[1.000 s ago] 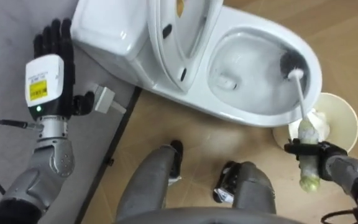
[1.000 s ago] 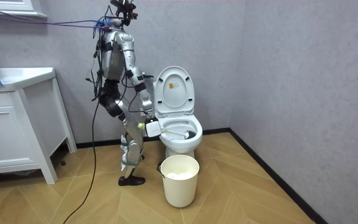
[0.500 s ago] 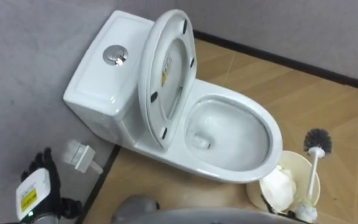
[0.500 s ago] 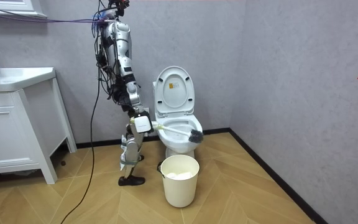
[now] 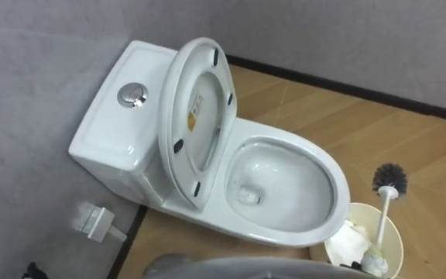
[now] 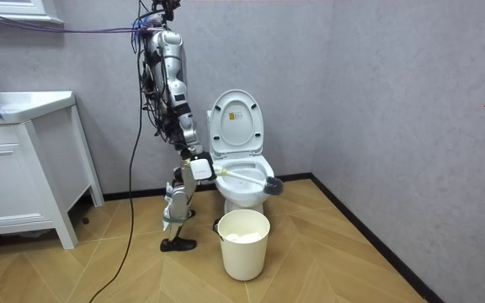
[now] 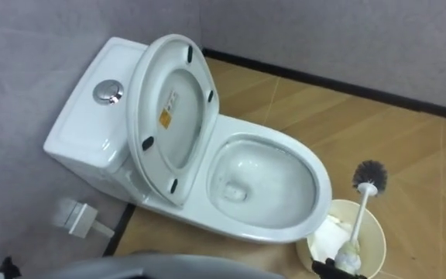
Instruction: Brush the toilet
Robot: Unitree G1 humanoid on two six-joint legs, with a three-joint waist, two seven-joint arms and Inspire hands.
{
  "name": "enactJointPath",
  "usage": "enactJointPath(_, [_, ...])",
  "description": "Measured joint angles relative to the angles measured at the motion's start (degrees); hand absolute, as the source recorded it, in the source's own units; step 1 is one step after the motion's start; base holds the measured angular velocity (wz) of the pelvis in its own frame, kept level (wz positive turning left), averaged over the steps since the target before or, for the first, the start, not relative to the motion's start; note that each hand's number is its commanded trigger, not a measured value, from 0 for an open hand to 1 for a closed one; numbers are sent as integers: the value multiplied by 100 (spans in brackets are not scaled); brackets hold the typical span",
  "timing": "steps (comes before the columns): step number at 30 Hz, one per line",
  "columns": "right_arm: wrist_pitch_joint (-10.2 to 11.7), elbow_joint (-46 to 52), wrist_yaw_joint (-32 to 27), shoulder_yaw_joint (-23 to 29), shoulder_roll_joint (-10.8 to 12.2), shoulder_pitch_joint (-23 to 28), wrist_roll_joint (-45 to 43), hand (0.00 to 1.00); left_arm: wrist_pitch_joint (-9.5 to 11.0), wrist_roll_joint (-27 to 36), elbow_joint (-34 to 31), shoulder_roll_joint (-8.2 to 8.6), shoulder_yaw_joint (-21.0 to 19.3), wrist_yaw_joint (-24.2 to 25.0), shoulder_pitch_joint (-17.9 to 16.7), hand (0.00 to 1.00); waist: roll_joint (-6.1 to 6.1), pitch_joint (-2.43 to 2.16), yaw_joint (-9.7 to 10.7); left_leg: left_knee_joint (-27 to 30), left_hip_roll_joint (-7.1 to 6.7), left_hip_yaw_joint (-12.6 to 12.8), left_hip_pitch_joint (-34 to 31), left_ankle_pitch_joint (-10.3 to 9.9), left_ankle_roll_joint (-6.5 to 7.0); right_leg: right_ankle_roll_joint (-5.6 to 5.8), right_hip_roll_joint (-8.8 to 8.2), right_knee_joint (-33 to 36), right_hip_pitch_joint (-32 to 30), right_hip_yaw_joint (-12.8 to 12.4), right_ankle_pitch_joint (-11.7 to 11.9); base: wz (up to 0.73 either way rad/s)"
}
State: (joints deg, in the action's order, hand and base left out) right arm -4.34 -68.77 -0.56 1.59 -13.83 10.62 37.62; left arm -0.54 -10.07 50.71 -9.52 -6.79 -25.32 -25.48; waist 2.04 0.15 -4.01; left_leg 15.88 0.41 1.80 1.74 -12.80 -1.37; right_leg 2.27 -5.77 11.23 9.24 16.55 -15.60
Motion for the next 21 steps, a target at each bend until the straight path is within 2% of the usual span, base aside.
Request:
enactJointPath(1, [0, 3, -13, 14, 16, 0, 1, 100, -9, 104, 73, 5, -4, 30, 37, 0, 10, 3, 13, -25, 0, 5, 12, 0, 0, 1, 1, -17, 1, -9, -1, -7])
enactJointPath(2, [0, 21, -22, 39, 43, -7, -3, 63, -36, 272, 202, 18, -13, 108, 121, 0, 33, 16, 33, -52, 8, 33, 15, 0, 0, 2, 15, -50, -9, -55, 1, -11])
enactJointPath(3, [-1, 21, -63, 113, 66, -38, -29, 0, -54, 402, 313, 38, -54, 196, 191, 0, 53, 31, 51, -54, 10, 63, 25, 0, 0, 8, 17, -52, -15, -96, 6, -12])
enactJointPath(8, [77, 5, -358, 576, 146, -4, -34, 0, -82, 614, 543, 60, -297, 477, 456, 0, 68, 35, 231, -63, 9, 154, 80, -27, -1, 16, 12, -49, -17, -254, 11, -15])
enactJointPath(11, [80, -5, -463, 665, 220, 39, -156, 0, -86, 591, 546, 80, -300, 651, 564, 0, 21, 38, 269, -133, 72, 395, 192, -80, -5, 12, 71, -63, -33, -550, 16, -29])
enactJointPath(13, [74, -1, -465, 673, 271, 100, -304, 0, -109, 565, 542, 80, -316, 806, 604, 0, -8, 34, 388, -139, 107, 450, 232, -149, -11, 9, 111, -59, -21, -631, 17, -21])
enactJointPath(17, [60, -8, -476, 722, 346, 208, -658, 0, -303, 364, 568, 82, -315, 1173, 727, 0, -46, 28, 569, -164, 128, 634, 327, -158, -3, 10, 123, -36, -28, -858, 79, -25])
enactJointPath(21, [47, -51, -587, 959, 442, 288, -1143, 0, -323, 82, 579, 95, -313, 1365, 938, 0, -66, 30, 728, -271, 147, 765, 442, -158, -2, 3, 142, -35, -29, -961, 97, -17])
